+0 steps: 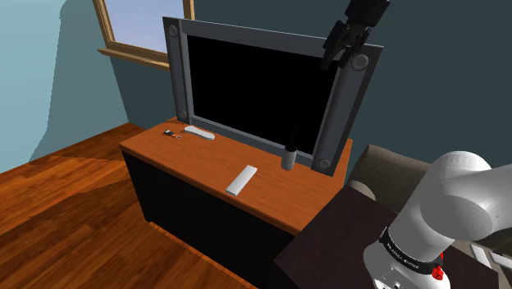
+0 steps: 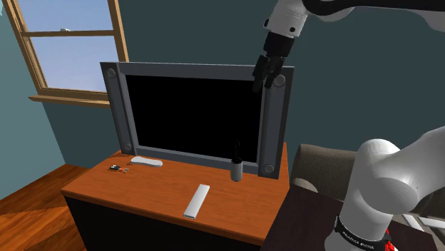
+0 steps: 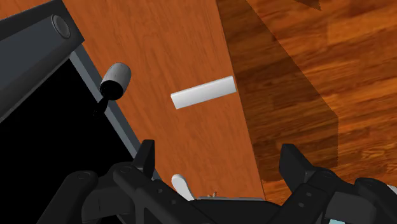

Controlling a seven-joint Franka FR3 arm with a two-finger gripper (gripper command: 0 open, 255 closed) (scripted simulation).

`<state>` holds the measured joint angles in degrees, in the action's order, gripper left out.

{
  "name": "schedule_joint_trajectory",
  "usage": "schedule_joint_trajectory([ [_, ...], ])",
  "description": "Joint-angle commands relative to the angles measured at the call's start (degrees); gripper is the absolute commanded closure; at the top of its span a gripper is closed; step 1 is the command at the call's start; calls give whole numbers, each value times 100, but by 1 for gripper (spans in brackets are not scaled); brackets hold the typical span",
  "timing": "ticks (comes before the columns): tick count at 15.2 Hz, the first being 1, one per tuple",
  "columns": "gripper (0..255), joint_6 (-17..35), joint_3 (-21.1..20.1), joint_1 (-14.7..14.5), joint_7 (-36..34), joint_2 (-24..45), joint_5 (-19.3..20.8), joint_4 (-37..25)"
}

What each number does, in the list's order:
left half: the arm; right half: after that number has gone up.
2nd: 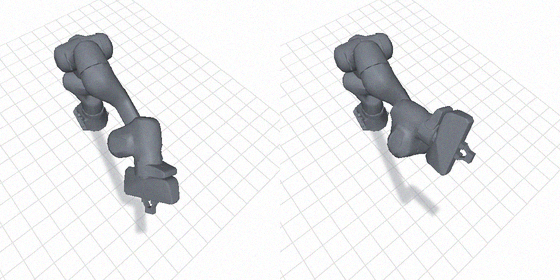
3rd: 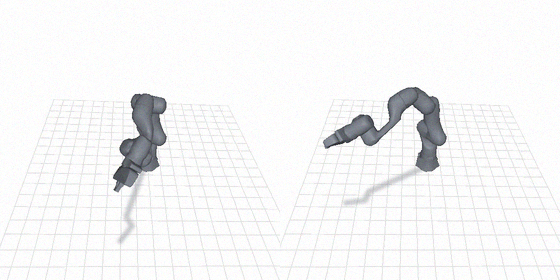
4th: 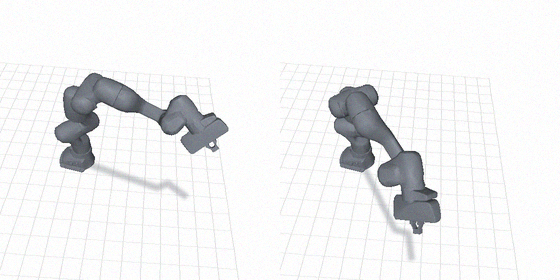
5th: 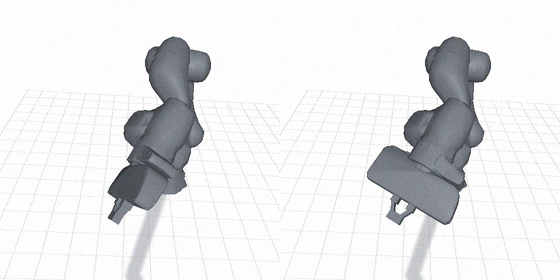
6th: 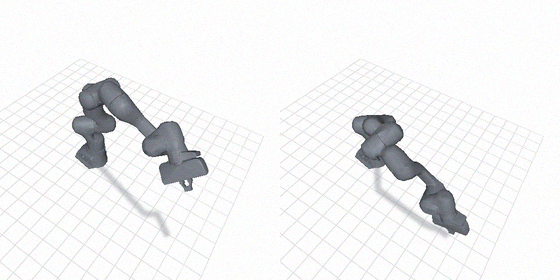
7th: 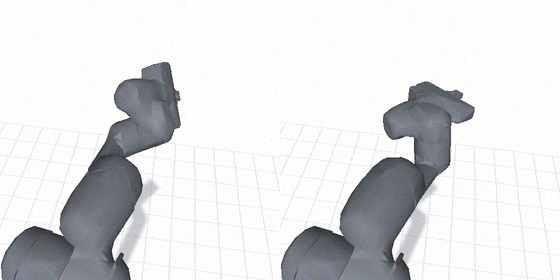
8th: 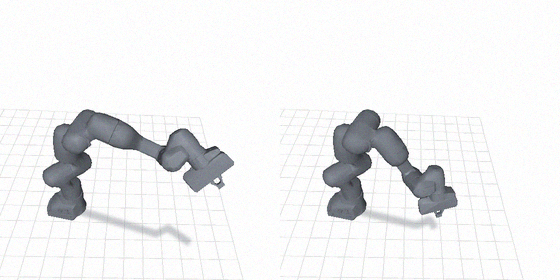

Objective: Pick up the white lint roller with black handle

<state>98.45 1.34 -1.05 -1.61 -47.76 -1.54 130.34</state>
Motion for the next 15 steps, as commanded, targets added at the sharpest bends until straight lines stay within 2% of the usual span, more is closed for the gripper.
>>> schedule_joint_trajectory([
  [1,0,0,0,0,0,0,0,0],
  [8,0,1227,-36,278,-336,607,176,758],
  [15,0,2469,-55,578,-727,1545,387,1206],
])
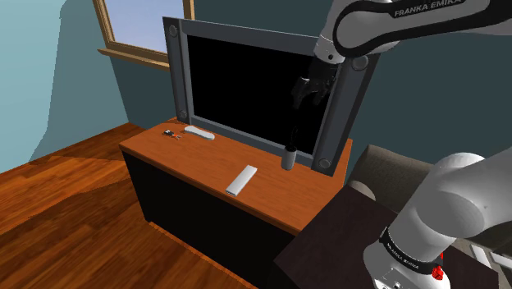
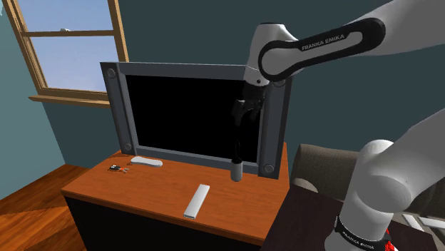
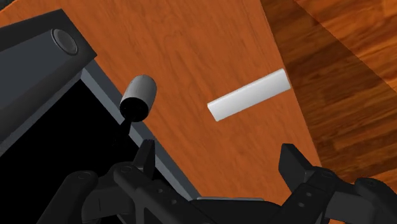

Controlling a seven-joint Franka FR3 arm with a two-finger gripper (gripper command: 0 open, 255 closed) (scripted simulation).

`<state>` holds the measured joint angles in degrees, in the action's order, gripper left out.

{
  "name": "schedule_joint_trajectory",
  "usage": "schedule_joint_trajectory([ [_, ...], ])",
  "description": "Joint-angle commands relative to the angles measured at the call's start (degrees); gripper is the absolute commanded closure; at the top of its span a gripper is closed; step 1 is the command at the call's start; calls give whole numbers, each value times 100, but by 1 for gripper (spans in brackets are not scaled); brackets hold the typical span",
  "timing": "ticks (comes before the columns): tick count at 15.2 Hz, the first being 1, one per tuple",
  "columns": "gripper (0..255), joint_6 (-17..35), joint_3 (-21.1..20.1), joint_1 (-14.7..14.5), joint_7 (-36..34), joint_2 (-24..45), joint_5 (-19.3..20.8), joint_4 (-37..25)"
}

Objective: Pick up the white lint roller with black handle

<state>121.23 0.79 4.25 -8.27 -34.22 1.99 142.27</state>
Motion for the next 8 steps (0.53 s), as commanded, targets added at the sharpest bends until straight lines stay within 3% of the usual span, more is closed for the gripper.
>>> schedule_joint_trajectory([
  [1,0,366,-2,94,-122,351,70,50],
  [8,0,1542,-5,429,-614,1609,373,120],
])
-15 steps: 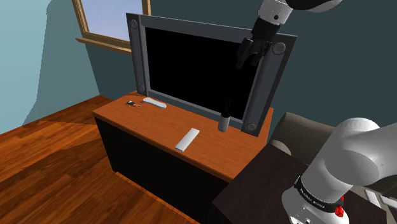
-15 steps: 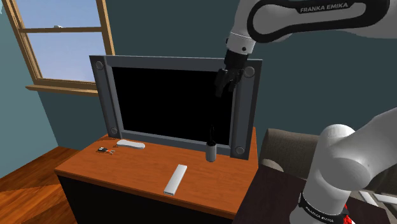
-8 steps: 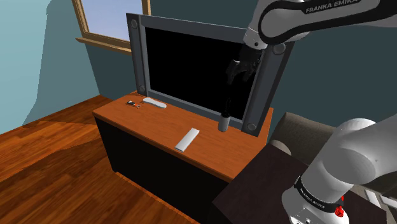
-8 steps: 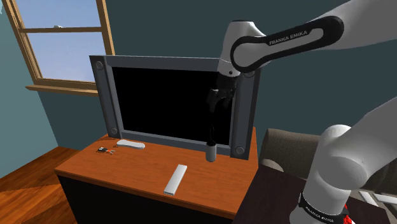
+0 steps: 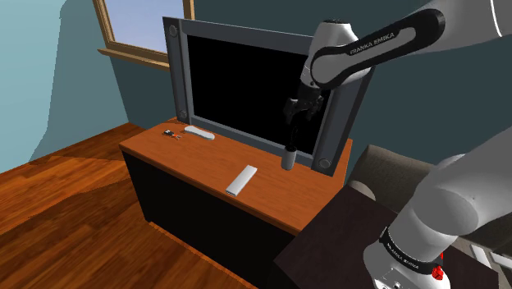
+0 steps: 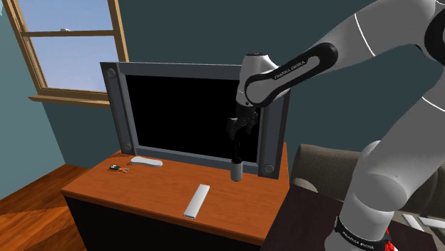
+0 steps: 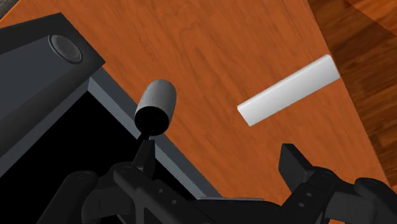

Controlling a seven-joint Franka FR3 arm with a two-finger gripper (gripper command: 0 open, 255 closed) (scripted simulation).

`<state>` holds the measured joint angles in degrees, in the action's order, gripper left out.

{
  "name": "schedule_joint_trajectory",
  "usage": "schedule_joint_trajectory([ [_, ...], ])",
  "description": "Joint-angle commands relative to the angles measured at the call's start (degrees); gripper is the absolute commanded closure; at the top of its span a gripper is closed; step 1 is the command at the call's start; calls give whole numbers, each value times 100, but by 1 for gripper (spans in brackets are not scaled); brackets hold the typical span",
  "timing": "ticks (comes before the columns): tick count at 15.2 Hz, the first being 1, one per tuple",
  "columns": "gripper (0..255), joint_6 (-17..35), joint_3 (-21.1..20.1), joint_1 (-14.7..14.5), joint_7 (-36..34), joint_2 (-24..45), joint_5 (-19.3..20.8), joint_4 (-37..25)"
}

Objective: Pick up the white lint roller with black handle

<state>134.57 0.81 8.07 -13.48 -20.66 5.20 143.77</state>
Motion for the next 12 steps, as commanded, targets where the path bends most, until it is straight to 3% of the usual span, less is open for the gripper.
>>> schedule_joint_trajectory([
  [1,0,364,-6,97,-173,449,105,-47],
  [12,0,1766,190,522,-1237,2734,886,-663],
])
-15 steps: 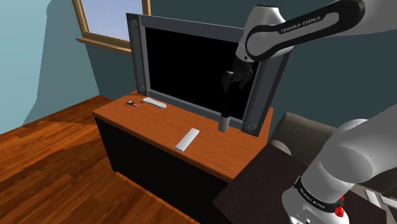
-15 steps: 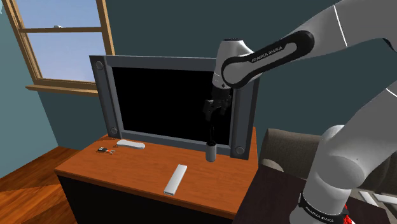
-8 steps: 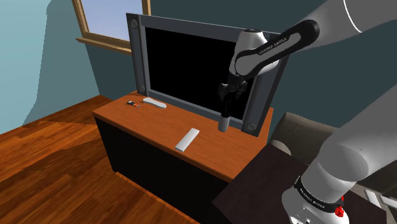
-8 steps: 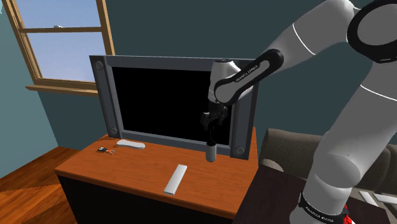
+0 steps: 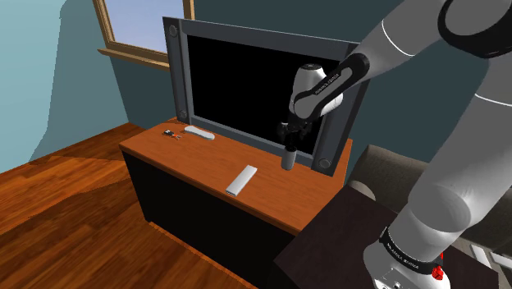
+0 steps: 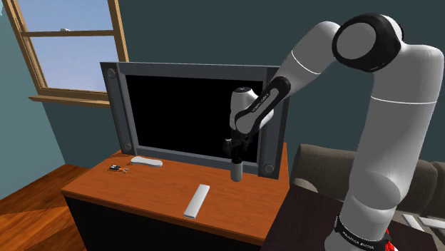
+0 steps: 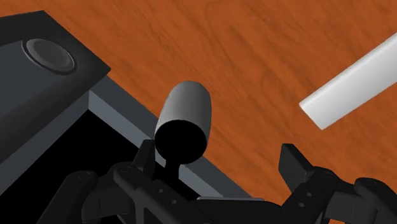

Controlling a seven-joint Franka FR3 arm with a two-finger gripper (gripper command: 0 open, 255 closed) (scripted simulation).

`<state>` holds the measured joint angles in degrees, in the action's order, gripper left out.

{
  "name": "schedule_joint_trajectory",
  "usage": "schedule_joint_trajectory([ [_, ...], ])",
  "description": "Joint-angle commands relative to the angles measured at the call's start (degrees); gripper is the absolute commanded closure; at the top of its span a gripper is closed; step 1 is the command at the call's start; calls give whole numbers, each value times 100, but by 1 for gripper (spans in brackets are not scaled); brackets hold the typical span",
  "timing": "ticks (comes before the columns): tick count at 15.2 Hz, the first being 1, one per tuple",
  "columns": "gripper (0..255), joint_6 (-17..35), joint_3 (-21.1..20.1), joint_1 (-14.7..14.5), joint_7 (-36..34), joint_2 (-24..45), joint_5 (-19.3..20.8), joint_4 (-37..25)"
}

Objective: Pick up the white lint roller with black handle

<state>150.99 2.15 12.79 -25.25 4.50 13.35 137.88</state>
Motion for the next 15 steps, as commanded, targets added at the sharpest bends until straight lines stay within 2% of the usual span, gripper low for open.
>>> schedule_joint_trajectory([
  [1,0,219,100,65,-160,430,140,-166],
  [6,0,614,356,94,-581,1462,373,-686],
  [15,0,1090,459,24,-757,2027,496,-772],
])
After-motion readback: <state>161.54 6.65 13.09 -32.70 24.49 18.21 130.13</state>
